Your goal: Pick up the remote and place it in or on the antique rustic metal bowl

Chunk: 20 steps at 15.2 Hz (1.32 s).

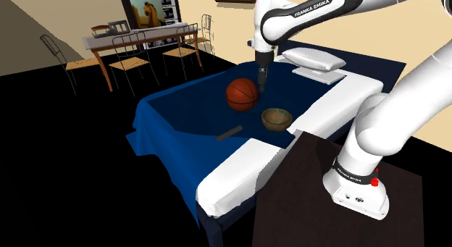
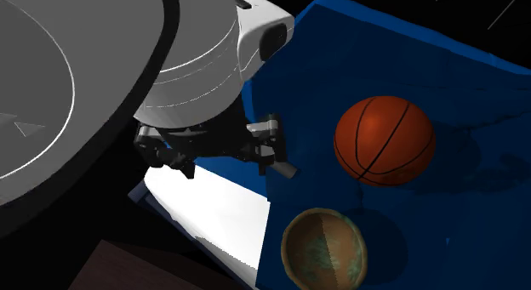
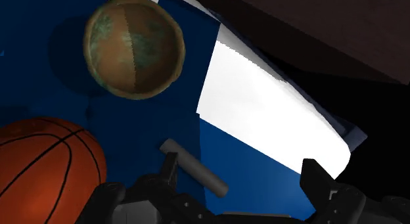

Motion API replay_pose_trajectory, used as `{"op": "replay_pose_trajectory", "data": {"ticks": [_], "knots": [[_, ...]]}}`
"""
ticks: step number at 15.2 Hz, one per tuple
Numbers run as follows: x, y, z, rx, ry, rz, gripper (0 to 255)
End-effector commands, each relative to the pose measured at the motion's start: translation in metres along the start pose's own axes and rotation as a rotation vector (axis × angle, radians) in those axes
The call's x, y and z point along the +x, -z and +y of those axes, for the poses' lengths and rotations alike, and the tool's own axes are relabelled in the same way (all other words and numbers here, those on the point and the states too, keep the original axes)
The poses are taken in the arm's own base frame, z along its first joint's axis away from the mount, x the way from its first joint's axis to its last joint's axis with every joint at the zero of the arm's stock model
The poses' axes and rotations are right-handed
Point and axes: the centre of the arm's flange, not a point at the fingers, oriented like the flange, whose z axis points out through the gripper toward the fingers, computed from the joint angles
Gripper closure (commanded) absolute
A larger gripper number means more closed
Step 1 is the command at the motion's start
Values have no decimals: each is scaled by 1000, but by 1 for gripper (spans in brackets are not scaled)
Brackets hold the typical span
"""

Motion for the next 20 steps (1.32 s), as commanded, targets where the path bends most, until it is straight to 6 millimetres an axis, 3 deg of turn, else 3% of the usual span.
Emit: {"op": "replay_pose_trajectory", "data": {"ticks": [1,10,20], "knots": [[15,-20,9,-4,65,-11,0],[84,-117,36,-19,340,-67,0],[160,-229,45,-35,646,-129,0]]}}
